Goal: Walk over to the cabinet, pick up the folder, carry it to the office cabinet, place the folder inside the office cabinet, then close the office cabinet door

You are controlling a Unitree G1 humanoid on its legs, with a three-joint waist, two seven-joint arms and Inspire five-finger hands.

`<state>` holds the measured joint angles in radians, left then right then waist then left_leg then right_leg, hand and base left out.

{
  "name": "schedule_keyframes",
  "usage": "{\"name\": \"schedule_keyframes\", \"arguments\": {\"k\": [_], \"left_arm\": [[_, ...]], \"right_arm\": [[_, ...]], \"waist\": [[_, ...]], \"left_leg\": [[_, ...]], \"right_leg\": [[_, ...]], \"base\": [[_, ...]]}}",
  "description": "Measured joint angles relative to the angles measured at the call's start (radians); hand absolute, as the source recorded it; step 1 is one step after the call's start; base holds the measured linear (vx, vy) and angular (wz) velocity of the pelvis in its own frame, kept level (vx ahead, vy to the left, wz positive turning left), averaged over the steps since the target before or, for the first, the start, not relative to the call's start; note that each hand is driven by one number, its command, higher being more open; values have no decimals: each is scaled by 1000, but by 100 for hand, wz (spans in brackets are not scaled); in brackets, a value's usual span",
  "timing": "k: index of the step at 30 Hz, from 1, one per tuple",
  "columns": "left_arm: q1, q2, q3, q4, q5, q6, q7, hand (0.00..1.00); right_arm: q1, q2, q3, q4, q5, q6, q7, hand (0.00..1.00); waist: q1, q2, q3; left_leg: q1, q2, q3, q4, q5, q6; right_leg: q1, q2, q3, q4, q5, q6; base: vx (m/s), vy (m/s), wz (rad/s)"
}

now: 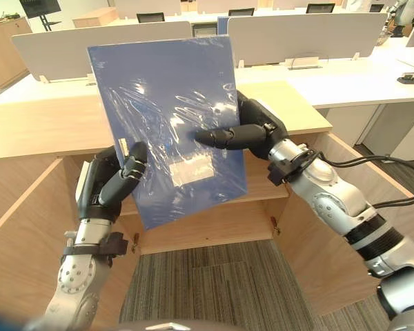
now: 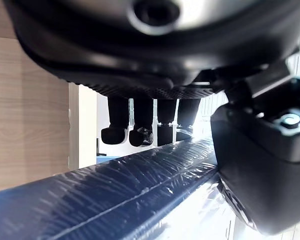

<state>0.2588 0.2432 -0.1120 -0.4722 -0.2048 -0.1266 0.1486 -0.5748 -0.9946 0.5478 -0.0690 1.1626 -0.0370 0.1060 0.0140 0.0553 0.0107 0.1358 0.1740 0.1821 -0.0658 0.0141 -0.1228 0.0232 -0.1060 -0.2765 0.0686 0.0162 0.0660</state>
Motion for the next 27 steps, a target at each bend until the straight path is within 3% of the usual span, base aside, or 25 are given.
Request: {"name": "schedule_keyframes", "arguments": {"k": [13,14,17,20,23,27], "left_arm": [[-1,56,-6,-1,15,1,3,0],[-1,62,-6,-1,15,1,2,100],[1,83,-11,7,9,-1,-20,100],[10,113,-41,104,-144,-16,-105,100],[7,165,-116,300,-305,-37,-227,100],[1,225,-261,656,-383,36,-418,100]], "right_arm": [[2,-38,60,41,56,53,18,0],[3,-38,60,42,56,54,18,0],[56,-21,20,31,54,50,64,0],[145,8,-37,-4,9,42,91,0],[238,25,-41,-6,-33,62,104,0],[386,58,-41,-20,-211,141,121,0]], "waist": [[16,25,-30],[16,26,-31],[16,26,-33],[16,27,-37],[13,23,-40],[-7,15,-35]], "left_leg": [[0,0,-2,-5,6,-5],[0,1,-2,-5,6,-5],[-1,1,-4,-5,7,-5],[-2,1,-6,-7,7,-4],[-6,1,-7,-9,8,-4],[-13,3,-5,-14,8,-3]], "right_leg": [[0,0,-4,0,0,0],[0,0,-5,0,0,0],[1,0,-7,0,0,0],[1,0,-9,-1,0,0],[-2,1,-10,-4,0,0],[-11,4,-8,-11,0,0]], "base": [[-9,13,0],[0,0,0],[0,0,0],[0,0,0],[0,0,0],[0,0,-1]]}}
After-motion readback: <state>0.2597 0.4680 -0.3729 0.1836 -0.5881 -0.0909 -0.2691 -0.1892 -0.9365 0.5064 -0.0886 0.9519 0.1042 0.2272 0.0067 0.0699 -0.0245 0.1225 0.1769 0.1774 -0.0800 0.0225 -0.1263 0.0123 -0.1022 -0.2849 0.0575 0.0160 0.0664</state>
